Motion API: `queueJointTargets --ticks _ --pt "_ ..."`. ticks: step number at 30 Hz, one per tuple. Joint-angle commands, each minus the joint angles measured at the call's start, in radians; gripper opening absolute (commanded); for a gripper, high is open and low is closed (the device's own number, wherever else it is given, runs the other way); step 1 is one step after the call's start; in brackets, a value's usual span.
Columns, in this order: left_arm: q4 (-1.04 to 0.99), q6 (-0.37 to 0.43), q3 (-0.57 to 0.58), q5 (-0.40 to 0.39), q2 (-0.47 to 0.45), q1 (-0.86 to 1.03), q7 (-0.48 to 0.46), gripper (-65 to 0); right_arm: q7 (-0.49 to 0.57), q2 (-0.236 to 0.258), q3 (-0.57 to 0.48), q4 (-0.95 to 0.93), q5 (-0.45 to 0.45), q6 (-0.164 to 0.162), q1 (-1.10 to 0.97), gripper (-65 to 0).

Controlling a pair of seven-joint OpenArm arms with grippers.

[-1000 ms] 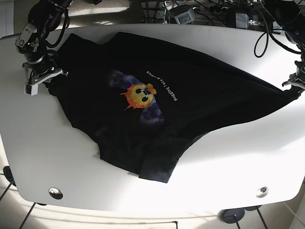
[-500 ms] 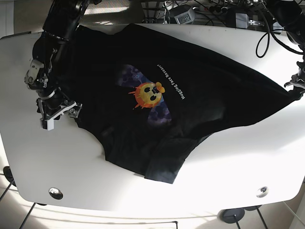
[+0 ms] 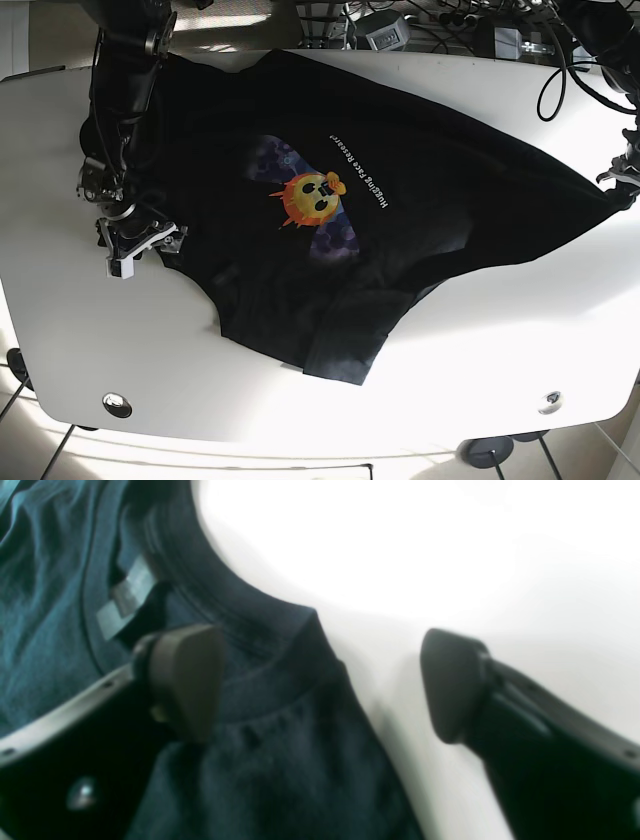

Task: Fold the T-shirt properly
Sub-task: 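Regrasp the shirt edge with the right gripper and drag it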

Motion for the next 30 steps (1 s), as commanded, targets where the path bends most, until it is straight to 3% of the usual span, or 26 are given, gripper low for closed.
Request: queueJointTargets --ticks 1,4,6,7,8,10,14,17,19,21,23,26,30 --pt "0.015 0.000 -0.006 -0.012 -0.028 -0.008 -0.025 -65.0 -0.023 -0.011 -0.008 0.027 0.006 0.015 -0.008 -21.1" --pt "0.013 0.002 -0.008 -0.012 -0.030 -0.016 -0.025 -65.0 -0.028 -0.031 -0.016 0.073 0.006 0.064 -0.044 -39.5" --pt "0.013 0.002 -0.005 -0.012 -0.042 -0.016 -0.025 -65.0 -0.028 -0.032 -0.015 0.093 0.008 0.064 -0.059 -49.9" --pt "0.013 0.002 -0.003 -0.012 -0.053 -0.016 -0.025 -65.0 -0.028 -0.032 -0.013 0.104 0.008 0.064 -0.076 -59.8" --pt "0.013 0.002 -0.003 -0.012 -0.053 -0.017 -0.025 -65.0 -0.028 -0.032 0.005 0.121 0.008 0.062 -0.093 -63.4" --pt "0.013 0.002 0.001 -0.012 -0.054 -0.027 -0.025 -65.0 -0.029 -0.034 0.088 0.161 0.008 0.062 -0.143 -62.8" --pt "-0.019 0.002 0.024 -0.011 -0.071 -0.051 -0.025 -65.0 -0.105 -0.040 0.156 0.330 0.008 0.065 -0.289 -62.9" --pt "-0.059 0.000 0.027 -0.011 -0.079 -0.070 -0.028 -65.0 -0.131 -0.092 0.206 0.445 0.008 0.068 -0.387 -62.6" --pt "-0.080 -0.001 0.054 -0.011 -0.079 -0.096 -0.026 -65.0 -0.132 -0.111 0.216 0.508 0.008 0.068 -0.444 -60.4" --pt "-0.091 -0.001 0.070 -0.011 -0.079 -0.105 -0.026 -65.0 -0.132 -0.128 0.216 0.569 0.008 0.068 -0.485 -47.9" --pt "-0.091 -0.001 0.074 -0.011 -0.079 -0.108 -0.026 -65.0 -0.132 -0.128 0.214 0.589 0.008 0.067 -0.485 -23.9" --pt "-0.091 0.000 0.118 -0.011 -0.079 -0.125 -0.029 -65.0 -0.131 -0.114 0.214 0.587 0.008 0.070 -0.415 0.0" --pt "-0.091 0.000 0.135 -0.011 -0.079 -0.132 -0.026 -65.0 -0.152 -0.077 0.154 0.531 0.003 0.070 -0.275 0.0"
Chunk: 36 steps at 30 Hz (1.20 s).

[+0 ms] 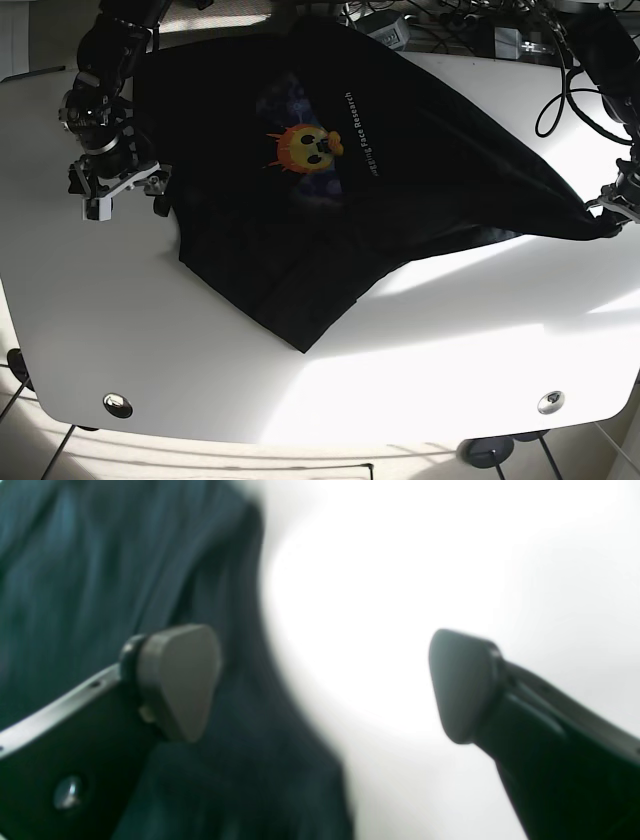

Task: Fold the T-shirt properly
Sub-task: 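Regrasp the shirt edge with the right gripper and drag it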

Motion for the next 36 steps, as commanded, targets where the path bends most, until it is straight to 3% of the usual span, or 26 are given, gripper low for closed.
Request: queueJointTargets --ticks 1,8,16,20,24,30,31,34,36 --pt "0.016 0.003 -0.007 -0.006 -0.028 -0.009 -0.021 -65.0 -0.005 0.029 -0.032 -0.033 0.020 0.015 0.080 0.0" --pt "0.021 0.003 -0.007 -0.006 -0.028 -0.009 -0.021 -65.0 -0.004 0.066 -0.164 -0.321 0.012 0.016 0.338 0.0" --pt "0.018 0.002 -0.009 -0.006 -0.028 -0.009 -0.023 -65.0 0.148 0.102 -0.296 -0.675 0.018 0.016 0.495 0.0" --pt "0.016 0.002 -0.007 -0.006 -0.028 -0.009 -0.026 -65.0 0.148 0.089 -0.304 -0.666 0.018 0.016 0.481 0.0" --pt "0.015 0.002 -0.007 -0.006 -0.028 -0.009 -0.027 -65.0 0.148 0.052 -0.391 -0.565 0.020 0.013 0.380 0.0" --pt "0.015 0.002 -0.009 -0.006 -0.028 -0.009 -0.027 -65.0 0.148 0.027 -0.395 -0.562 0.020 0.013 0.323 -1.3" --pt "0.015 0.002 -0.009 -0.006 -0.028 -0.009 -0.027 -65.0 0.148 0.026 -0.395 -0.562 0.020 0.013 0.321 -4.4" --pt "0.015 0.002 -0.009 -0.006 -0.028 -0.009 -0.027 -65.0 0.153 0.024 -0.395 -0.563 0.020 0.015 0.331 -24.4" --pt "0.015 0.002 -0.007 -0.006 -0.028 -0.009 -0.027 -65.0 0.153 0.024 -0.396 -0.567 0.020 0.015 0.358 -44.9"
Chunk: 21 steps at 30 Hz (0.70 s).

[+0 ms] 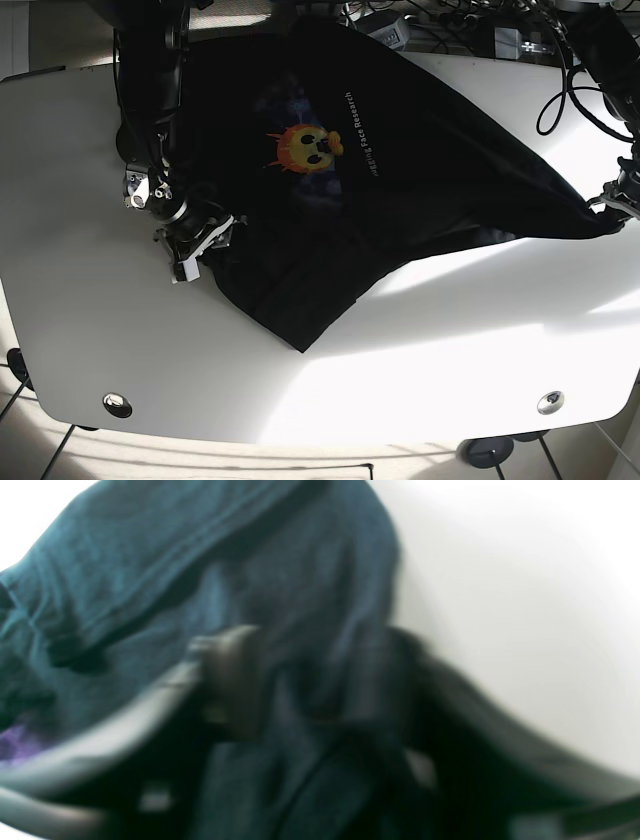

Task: Fold the T-shirt properly
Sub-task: 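Regrasp the shirt edge with the right gripper and drag it, then lift the shirt with both grippers and flip it over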

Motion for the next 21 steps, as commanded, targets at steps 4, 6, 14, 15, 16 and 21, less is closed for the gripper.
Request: queueJointTargets --ticks 4,6,14,15,16,21 --pt "0.018 -0.003 -0.005 -0.017 -0.026 -0.015 -0.026 -65.0 -0.059 0.006 -0.002 0.006 -0.015 0.000 0.049 -62.9" --pt "0.023 -0.006 -0.009 -0.025 -0.026 -0.016 -0.021 -65.0 -0.062 0.017 0.007 0.051 -0.015 0.000 0.049 -63.3" --pt "0.213 -0.006 0.018 -0.020 -0.020 -0.168 0.183 -65.0 -0.344 0.039 0.208 0.371 -0.024 0.132 0.072 -63.3" --pt "0.212 -0.006 0.044 -0.020 -0.022 -0.199 0.195 -65.0 -0.378 0.055 0.220 0.390 -0.023 0.141 0.086 -63.3" --pt "0.212 -0.006 0.068 -0.020 -0.025 -0.225 0.202 -65.0 -0.407 0.074 0.225 0.407 -0.015 0.144 0.103 -63.3" --pt "0.208 -0.001 0.225 -0.019 -0.026 -0.348 0.202 -65.0 -0.502 0.123 0.220 0.416 -0.016 0.150 0.255 -63.3"
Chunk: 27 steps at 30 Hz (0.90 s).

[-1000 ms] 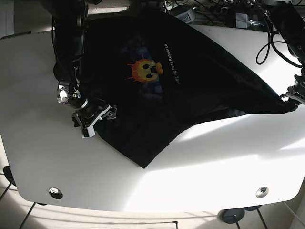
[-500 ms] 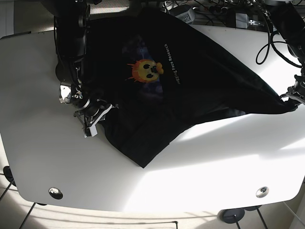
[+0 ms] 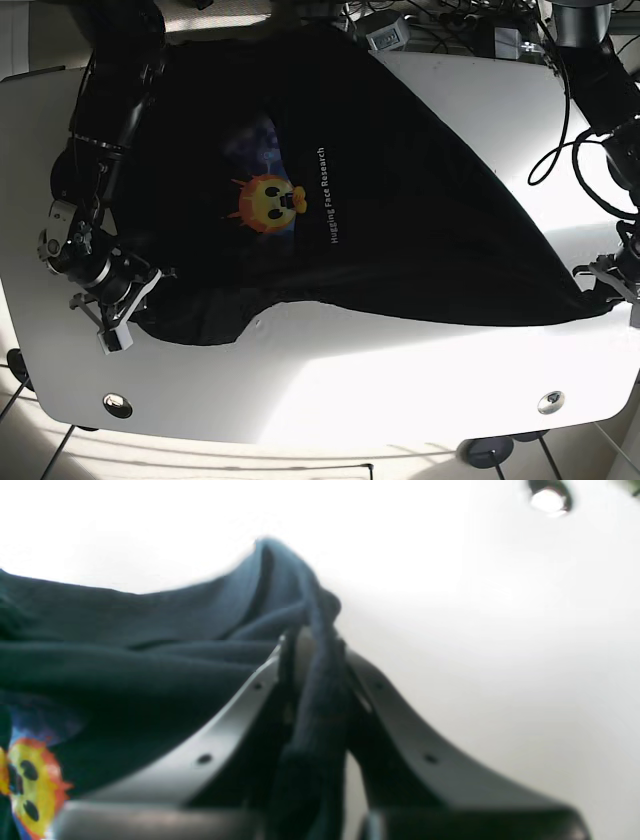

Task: Fold the T-shirt properly
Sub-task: 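Lift the shirt with both grippers and flip it over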

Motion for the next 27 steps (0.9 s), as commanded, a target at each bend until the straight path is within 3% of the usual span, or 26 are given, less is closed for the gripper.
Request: queueJointTargets --ticks 1,4,6,9,14,18,22,27 --pt "0.015 0.003 0.060 -0.009 -0.026 -0.084 -0.028 -65.0 0.013 0.034 -0.007 0.005 0.020 0.002 0.103 -63.3" --pt "0.005 0.005 0.172 -0.006 -0.024 -0.215 -0.028 -65.0 0.004 0.069 -0.071 -0.063 0.010 0.002 0.243 -63.3" --pt "-0.092 0.005 0.243 0.055 -0.018 -0.379 -0.028 -65.0 0.004 0.091 -0.132 -0.159 0.018 0.002 0.385 -63.3" --pt "-0.225 -0.002 0.266 0.126 -0.018 -0.552 -0.043 -65.0 0.010 0.098 -0.151 -0.254 0.009 0.002 0.539 -63.3" --pt "-0.462 -0.003 0.340 0.184 -0.026 -0.859 -0.180 -65.0 0.044 0.101 -0.240 -0.422 0.009 0.002 0.839 -63.3" --pt "-0.505 -0.005 0.344 0.218 -0.043 -0.980 -0.196 -65.0 0.037 0.106 -0.272 -0.431 0.020 0.002 0.900 -63.3" --pt "-0.503 -0.005 0.338 0.172 -0.103 -0.965 -0.195 -65.0 0.007 0.109 -0.263 -0.380 0.020 0.002 0.900 -63.3" --pt "-0.377 0.000 0.301 -0.011 -0.196 -0.658 -0.198 -65.0 -0.090 0.121 -0.092 -0.121 0.021 0.002 0.620 -63.1"
